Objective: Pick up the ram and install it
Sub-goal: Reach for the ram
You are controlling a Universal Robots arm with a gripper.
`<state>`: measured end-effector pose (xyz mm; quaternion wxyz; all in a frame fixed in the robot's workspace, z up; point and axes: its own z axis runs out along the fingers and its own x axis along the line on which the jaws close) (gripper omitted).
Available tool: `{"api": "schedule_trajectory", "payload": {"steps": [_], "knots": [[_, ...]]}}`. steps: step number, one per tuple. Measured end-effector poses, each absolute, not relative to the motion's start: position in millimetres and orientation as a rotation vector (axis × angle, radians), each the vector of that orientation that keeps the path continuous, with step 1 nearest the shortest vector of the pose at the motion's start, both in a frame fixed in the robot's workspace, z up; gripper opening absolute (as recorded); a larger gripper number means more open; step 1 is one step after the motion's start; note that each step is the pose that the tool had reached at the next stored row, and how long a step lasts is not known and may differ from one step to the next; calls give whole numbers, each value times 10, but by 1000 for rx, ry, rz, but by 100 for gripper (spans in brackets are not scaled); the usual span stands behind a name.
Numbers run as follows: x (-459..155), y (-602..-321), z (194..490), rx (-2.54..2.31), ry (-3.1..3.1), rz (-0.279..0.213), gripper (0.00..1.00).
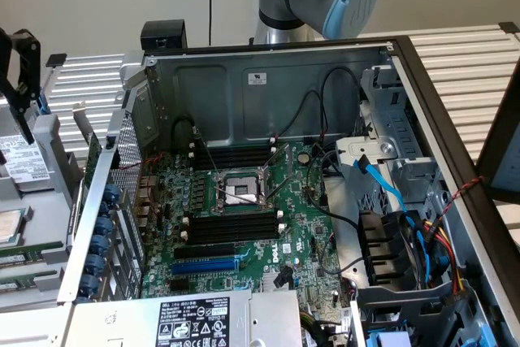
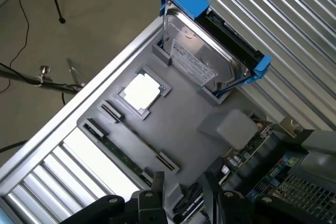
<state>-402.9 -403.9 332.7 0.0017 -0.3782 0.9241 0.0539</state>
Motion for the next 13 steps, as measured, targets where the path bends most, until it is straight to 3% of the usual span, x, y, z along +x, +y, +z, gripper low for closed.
{"api": "schedule_trajectory", "payload": {"steps": [13], "knots": [[-4155, -4039, 3301, -1380, 2814, 189, 42]]}}
